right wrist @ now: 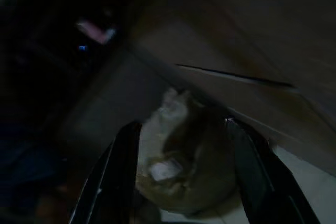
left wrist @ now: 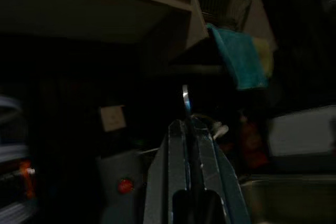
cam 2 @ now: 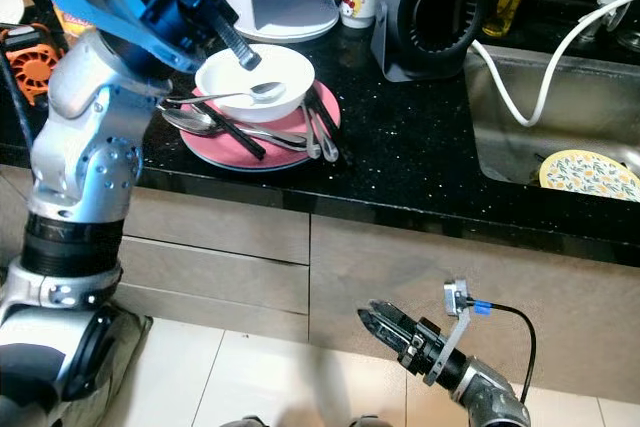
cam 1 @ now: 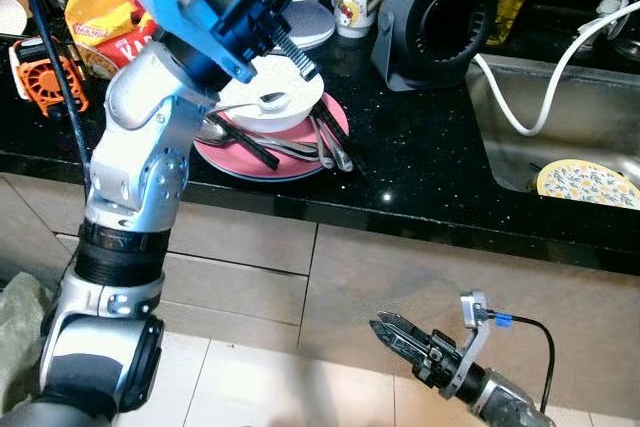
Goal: Kitchen organization
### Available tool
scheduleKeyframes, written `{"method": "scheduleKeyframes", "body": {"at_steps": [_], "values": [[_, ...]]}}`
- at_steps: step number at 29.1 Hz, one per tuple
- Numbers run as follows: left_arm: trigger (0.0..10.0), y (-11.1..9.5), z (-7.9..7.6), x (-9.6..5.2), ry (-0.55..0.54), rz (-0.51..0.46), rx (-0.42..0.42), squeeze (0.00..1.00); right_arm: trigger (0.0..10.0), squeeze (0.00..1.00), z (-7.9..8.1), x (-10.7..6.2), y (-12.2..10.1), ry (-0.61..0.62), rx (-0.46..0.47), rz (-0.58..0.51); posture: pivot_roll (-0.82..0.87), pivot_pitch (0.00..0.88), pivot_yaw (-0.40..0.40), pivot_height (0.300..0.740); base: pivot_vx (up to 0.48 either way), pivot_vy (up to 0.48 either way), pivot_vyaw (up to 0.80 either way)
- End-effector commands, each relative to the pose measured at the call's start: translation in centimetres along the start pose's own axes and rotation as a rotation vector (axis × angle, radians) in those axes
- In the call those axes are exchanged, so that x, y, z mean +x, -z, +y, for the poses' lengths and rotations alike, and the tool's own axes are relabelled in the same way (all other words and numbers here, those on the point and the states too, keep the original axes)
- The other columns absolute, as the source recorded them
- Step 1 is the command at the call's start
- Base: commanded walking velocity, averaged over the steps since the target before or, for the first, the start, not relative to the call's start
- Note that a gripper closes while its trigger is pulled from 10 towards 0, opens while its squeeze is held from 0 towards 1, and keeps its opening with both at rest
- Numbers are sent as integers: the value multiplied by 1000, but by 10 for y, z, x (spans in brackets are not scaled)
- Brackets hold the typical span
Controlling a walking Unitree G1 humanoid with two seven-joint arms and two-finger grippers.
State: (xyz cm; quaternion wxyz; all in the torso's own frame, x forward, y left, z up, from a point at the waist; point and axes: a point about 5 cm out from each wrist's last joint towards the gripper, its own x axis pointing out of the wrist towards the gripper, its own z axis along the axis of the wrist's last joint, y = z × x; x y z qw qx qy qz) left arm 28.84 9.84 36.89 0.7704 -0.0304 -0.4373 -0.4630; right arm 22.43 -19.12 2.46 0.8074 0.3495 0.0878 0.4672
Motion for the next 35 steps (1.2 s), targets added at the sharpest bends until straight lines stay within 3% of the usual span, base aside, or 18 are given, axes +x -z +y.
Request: {"method": "scheduleKeyframes", "body": {"at_steps": [1, 2, 4, 5, 6, 7, 11, 14, 20, 23, 26, 27, 29, 35], "values": [[1137, -3, -2, -1, 10, -32, -46, 0, 10000, 0, 8, 4, -4, -79, 7, -9, -29, 109, 3, 740, 0, 0, 0], [2784, -3, 0, -5, 1, -40, -97, 0, 10000, 0, 18, 7, -11, -162, 5, -15, -30, 114, 3, 740, 0, 0, 0], [3020, -3, 0, -8, -1, -44, -123, 0, 10000, 0, 23, 8, -15, -195, 1, -25, -30, 114, 3, 740, 0, 0, 0], [8157, -2, 0, -11, 0, -51, -155, 0, 10000, 0, 26, 9, -20, -218, -5, -40, -31, 117, 1, 740, 0, 0, 0], [8157, -2, -1, -14, 4, -58, -192, 0, 10000, 0, 30, 10, -26, -249, -10, -59, -31, 117, 1, 740, 0, 0, 0], [10000, -3, -2, -18, 9, -71, -236, 0, 10000, 0, 34, 13, -34, -278, -28, -92, -33, 120, -3, 740, 0, 0, 0], [10000, -5, -3, -31, 32, -137, -430, 0, 10000, 0, 47, 22, -64, -338, -96, -229, -30, 119, -7, 740, 0, 0, 0], [10000, -6, -3, -35, 14, -213, -633, 0, 10000, 0, 57, 24, -93, -354, -138, -413, -27, 118, -5, 740, 0, 0, 0], [10000, -10, -3, -43, 13, -292, -772, 0, 10000, 0, 66, 26, -118, -350, -187, -549, -26, 118, -6, 740, 0, 0, 0], [10000, -11, -3, -45, 16, -301, -790, 0, 10000, 0, 67, 26, -123, -335, -190, -575, -27, 116, -8, 740, 0, 0, 0], [10000, -13, 3, -59, -20, -376, -934, 0, 10000, 0, 65, 32, -140, -259, -230, -648, -28, 116, -8, 740, 0, 0, 0], [10000, -13, 3, -59, -20, -376, -934, 0, 10000, 0, 65, 32, -140, -259, -230, -648, -28, 116, -8, 740, 0, 0, 0], [10000, -8, 7, -67, -72, -437, -1016, 0, 10000, 0, 67, 41, -145, -251, -217, -666, -29, 115, -5, 740, 0, 0, 0], [10000, 9, 12, -79, -181, -482, -1118, 0, 10000, 0, 73, 59, -155, -221, -214, -716, -26, 119, -3, 740, 0, 0, 0]]}}
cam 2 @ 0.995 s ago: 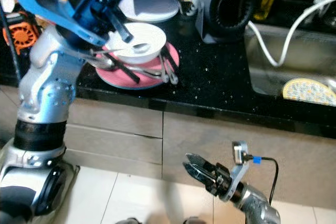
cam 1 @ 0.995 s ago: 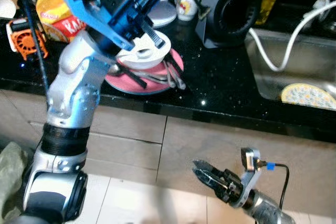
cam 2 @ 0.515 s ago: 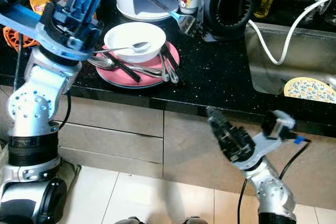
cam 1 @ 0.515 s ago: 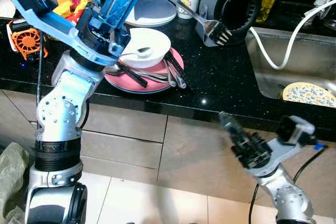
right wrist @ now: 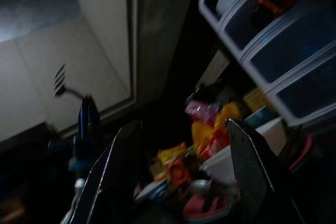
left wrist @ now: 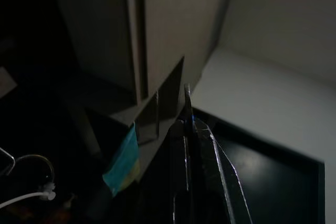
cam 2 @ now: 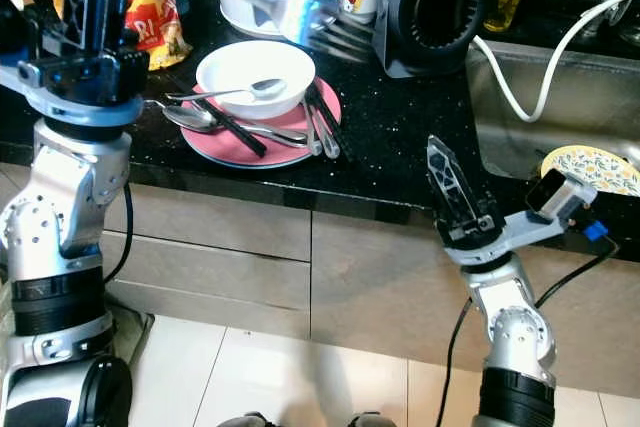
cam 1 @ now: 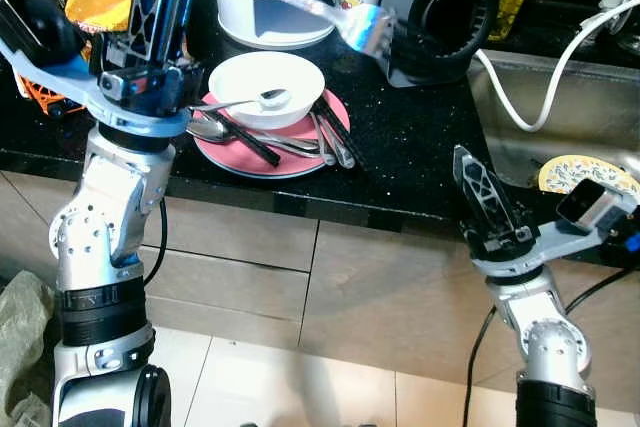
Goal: Kitchen organization
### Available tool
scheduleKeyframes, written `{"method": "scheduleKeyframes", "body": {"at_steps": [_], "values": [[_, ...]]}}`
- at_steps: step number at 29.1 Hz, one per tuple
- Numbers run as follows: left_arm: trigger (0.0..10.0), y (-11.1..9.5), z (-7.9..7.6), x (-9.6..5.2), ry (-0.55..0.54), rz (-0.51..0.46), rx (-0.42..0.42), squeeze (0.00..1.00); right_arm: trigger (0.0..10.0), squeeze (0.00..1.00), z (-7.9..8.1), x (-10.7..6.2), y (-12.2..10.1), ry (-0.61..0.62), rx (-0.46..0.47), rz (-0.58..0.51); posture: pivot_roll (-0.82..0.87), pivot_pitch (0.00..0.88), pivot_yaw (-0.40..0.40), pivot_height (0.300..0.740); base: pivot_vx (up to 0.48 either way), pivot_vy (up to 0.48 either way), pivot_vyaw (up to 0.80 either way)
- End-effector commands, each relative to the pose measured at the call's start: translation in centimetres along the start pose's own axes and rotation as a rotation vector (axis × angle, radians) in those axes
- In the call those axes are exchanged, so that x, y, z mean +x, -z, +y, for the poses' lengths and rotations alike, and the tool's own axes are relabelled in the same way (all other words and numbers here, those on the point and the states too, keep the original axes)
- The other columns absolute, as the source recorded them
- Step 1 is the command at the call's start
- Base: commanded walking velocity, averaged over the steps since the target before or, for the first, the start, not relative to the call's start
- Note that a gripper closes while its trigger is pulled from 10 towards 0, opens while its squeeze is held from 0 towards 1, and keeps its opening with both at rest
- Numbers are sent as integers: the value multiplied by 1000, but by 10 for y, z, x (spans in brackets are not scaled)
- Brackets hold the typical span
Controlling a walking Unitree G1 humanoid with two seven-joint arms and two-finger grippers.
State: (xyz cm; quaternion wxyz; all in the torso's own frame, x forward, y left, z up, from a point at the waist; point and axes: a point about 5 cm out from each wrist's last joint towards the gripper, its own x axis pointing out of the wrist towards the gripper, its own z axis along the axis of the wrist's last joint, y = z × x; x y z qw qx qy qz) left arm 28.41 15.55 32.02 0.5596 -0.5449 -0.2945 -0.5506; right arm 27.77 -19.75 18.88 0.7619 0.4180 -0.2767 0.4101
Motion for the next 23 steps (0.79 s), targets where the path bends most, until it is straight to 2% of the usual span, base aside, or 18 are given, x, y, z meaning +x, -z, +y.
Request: {"method": "scheduleKeyframes", "body": {"at_steps": [1, 3, 6, 11, 19, 23], "values": [[10000, 1, 6, -7, -35, -39, -35, 0, 10000, 0, 4, 8, -1, -5, -22, -13, -26, 119, -3, 740, 0, 0, 0], [10000, 5, 21, -12, -133, -99, -18, 0, 10000, 0, 11, 24, 5, -27, -25, -14, -26, 121, -3, 740, 0, 0, 0], [10000, 9, 29, -12, -181, -108, 4, 0, 10000, 0, 15, 33, 10, -28, -33, -8, -26, 121, -2, 740, 0, 0, 0], [10000, 35, 45, 0, -273, -85, 44, 0, 10000, 0, 24, 57, 27, -32, -82, 85, -32, 122, -1, 740, 0, 0, 0], [10000, 57, 47, 4, -277, -43, 31, 0, 10000, 0, 40, 75, 44, -61, -50, 115, -36, 121, -1, 740, 0, 0, 0], [10000, 61, 48, 1, -287, -34, 31, 0, 10000, 0, 41, 77, 46, -45, -44, 106, -42, 122, 1, 740, 0, 0, 0]]}}
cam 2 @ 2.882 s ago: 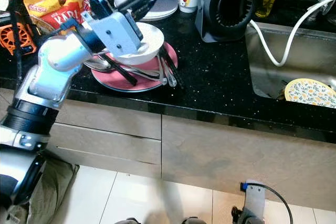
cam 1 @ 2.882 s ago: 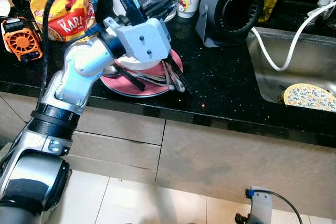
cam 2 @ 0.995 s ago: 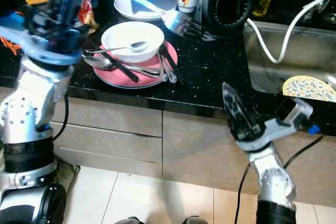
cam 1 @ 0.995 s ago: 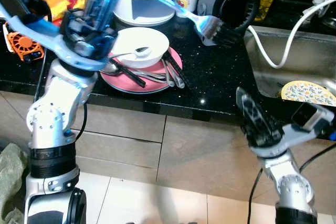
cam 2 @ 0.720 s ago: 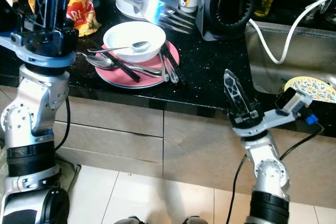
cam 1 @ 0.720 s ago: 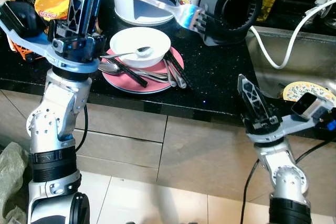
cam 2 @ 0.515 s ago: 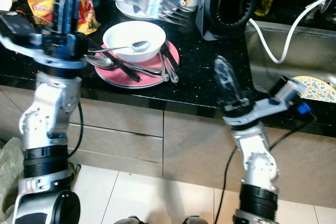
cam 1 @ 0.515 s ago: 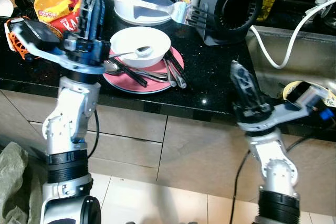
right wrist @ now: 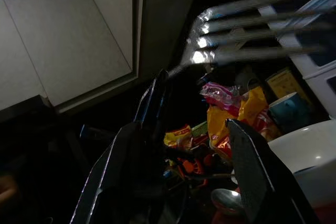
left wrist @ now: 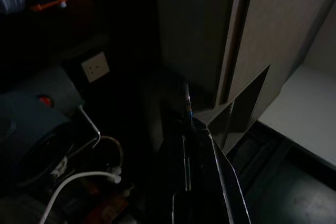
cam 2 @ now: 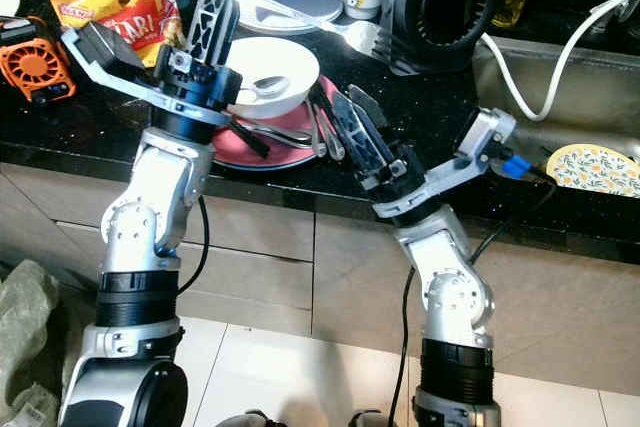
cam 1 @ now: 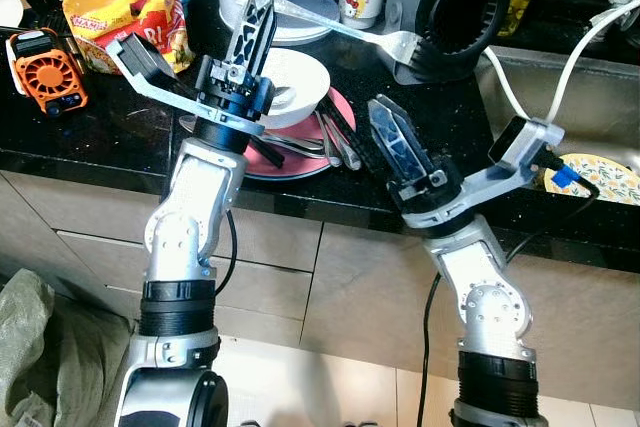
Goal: Kitchen organization
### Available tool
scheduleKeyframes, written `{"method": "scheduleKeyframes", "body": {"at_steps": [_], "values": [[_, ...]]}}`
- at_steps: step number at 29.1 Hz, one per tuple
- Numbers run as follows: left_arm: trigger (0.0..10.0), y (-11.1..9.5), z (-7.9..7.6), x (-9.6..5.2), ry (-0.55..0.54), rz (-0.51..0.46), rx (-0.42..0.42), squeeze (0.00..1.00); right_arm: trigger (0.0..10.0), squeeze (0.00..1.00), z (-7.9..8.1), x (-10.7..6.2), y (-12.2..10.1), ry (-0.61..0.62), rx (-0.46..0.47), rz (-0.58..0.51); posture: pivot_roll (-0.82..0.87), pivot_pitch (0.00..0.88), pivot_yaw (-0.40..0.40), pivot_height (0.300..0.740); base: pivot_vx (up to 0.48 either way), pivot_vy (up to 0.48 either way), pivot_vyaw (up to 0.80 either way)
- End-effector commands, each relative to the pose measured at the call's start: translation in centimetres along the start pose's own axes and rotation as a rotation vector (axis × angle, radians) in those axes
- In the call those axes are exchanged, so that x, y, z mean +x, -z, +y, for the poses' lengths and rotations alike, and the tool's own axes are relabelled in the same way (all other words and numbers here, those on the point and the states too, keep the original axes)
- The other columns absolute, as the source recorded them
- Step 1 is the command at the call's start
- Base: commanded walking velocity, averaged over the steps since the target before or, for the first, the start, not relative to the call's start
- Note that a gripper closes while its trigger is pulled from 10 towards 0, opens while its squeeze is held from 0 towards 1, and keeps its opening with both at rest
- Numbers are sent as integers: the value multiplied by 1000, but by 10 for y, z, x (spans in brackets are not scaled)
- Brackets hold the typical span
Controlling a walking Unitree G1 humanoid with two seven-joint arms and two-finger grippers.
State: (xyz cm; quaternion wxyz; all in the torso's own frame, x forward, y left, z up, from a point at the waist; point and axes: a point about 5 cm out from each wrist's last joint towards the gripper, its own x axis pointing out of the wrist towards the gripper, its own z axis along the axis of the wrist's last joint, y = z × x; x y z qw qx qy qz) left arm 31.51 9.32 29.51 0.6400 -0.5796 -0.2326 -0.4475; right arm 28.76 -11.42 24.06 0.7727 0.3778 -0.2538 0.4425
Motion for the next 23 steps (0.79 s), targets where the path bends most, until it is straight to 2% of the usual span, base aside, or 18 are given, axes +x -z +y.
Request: {"method": "scheduleKeyframes", "body": {"at_steps": [1, 6, 7, 17, 18, 21, 22, 23], "values": [[10000, 7, 1, -2, -3, 4, -5, 0, 10000, 0, 1, 1, -2, 15, -11, -7, -42, 124, 2, 740, 0, 0, 0], [10000, 12, 7, -8, -38, 19, 13, 0, 10000, 0, -1, 9, -6, 56, -16, -46, -44, 127, 0, 740, 0, 0, 0], [10000, 16, 11, -12, -53, 35, 28, 0, 10000, 0, -4, 13, -8, 94, -18, -68, -43, 128, -1, 740, 0, 0, 0], [10000, 20, 14, -15, -65, 44, 38, 0, 10000, 0, -16, 15, -17, 228, -23, -129, -46, 132, -9, 740, 0, 0, 0], [10000, 20, 15, -16, -64, 46, 48, 0, 4118, 0, -17, 14, -18, 232, -13, -138, -46, 132, -9, 740, 0, 0, 0], [10000, 19, 15, -16, -63, 47, 56, 0, 4118, 0, -17, 14, -18, 235, -6, -144, -46, 132, -9, 740, 0, 0, 0], [10000, 19, 16, -17, -65, 45, 60, 0, 0, 0, -17, 14, -18, 235, 0, -147, -48, 129, -11, 740, 0, 0, 0], [10000, 18, 16, -17, -64, 44, 70, 0, 0, 0, -16, 15, -19, 235, 5, -149, -48, 129, -11, 740, 0, 0, 0]]}}
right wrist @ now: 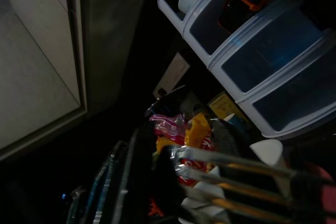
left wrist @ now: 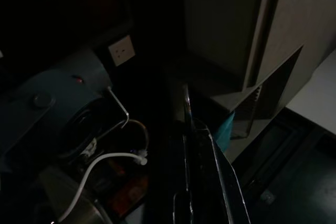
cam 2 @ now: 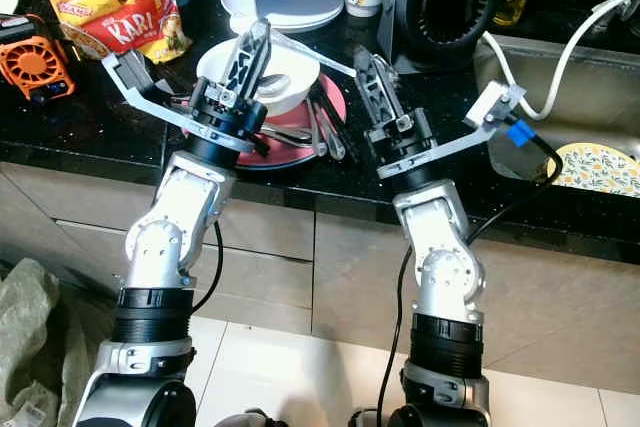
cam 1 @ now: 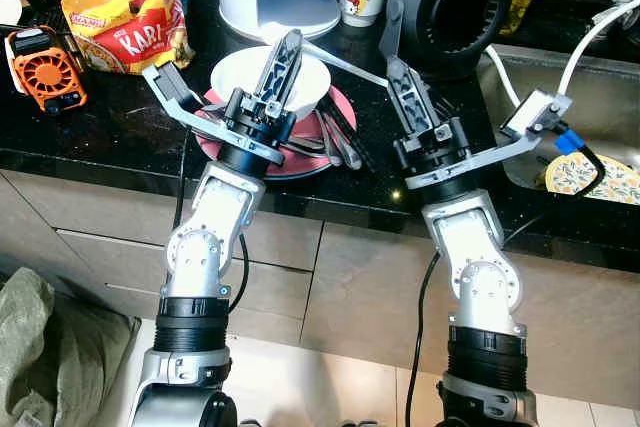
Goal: Kitchen organization
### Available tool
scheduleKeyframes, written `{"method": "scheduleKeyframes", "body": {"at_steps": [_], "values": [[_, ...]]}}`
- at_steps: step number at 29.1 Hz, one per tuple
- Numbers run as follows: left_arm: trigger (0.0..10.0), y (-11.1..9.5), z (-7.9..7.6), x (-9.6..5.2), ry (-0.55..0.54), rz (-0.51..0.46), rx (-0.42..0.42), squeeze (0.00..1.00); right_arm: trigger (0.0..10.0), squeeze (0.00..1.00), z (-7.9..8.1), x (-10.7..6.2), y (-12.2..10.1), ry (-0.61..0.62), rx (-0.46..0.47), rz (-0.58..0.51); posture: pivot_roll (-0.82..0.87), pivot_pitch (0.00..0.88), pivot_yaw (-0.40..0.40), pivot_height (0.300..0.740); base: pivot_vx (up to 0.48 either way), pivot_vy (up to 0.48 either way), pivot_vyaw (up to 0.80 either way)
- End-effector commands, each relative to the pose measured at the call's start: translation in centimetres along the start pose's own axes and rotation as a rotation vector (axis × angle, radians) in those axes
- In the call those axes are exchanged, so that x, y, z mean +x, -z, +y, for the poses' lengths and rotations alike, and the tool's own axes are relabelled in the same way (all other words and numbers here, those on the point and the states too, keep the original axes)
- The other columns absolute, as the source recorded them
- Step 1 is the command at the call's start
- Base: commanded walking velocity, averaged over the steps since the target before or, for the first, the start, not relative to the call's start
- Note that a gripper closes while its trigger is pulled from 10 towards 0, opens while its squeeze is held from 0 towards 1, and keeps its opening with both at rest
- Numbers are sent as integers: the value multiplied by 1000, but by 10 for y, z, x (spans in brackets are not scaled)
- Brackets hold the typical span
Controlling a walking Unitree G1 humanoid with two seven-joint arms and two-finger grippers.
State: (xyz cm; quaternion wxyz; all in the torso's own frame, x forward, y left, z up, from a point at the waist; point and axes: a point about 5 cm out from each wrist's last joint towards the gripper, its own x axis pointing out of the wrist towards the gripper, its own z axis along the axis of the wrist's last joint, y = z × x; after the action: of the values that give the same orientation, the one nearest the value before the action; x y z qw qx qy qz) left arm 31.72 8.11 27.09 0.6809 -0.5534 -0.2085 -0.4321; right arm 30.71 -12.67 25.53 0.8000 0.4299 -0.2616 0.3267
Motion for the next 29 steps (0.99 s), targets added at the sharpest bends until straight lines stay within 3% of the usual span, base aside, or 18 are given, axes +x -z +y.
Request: {"method": "scheduleKeyframes", "body": {"at_steps": [1, 11, 16, 17, 18, 22, 23, 24, 25, 29], "values": [[10000, 1, 1, -2, 8, -12, 9, 0, 0, 0, 0, 1, -1, 11, 16, -16, -48, 129, -11, 740, 0, 0, 0], [10000, 1, 1, -2, 8, -12, 13, 0, 0, 0, 1, 2, -1, 6, 18, -15, -49, 124, -10, 740, 0, 0, 0], [10000, 1, 4, -2, 3, -3, 60, 0, 0, 0, 3, 5, -1, -1, 56, -33, -47, 119, -10, 740, 0, 0, 0], [10000, 2, 4, -2, -2, 4, 61, 0, 1961, 0, 3, 6, -2, 1, 61, -38, -47, 119, -10, 740, 0, 0, 0], [10000, 3, 5, -3, -10, 12, 60, 0, 3098, 0, 3, 6, -2, 1, 65, -41, -47, 119, -10, 740, 0, 0, 0], [10000, 5, 8, -4, -33, 23, 57, 0, 3098, 0, 4, 6, -4, -4, 73, -47, -48, 123, -8, 740, 0, 0, 0], [10000, 4, 8, -4, -31, 18, 54, 0, 4588, 0, 4, 6, -4, -5, 76, -46, -48, 123, -8, 740, 0, 0, 0], [10000, 4, 8, -4, -28, 15, 51, 0, 4588, 0, 4, 6, -4, -5, 78, -46, -48, 123, -8, 740, 0, 0, 0], [10000, 3, 8, -4, -31, 9, 54, 0, 10000, 0, 4, 7, -4, -3, 81, -46, -48, 123, -8, 740, 0, 0, 0], [10000, 0, 9, -3, -38, -9, 58, 0, 9882, 0, 4, 8, -6, -1, 97, -60, -48, 125, -9, 740, 0, 0, 0]]}}
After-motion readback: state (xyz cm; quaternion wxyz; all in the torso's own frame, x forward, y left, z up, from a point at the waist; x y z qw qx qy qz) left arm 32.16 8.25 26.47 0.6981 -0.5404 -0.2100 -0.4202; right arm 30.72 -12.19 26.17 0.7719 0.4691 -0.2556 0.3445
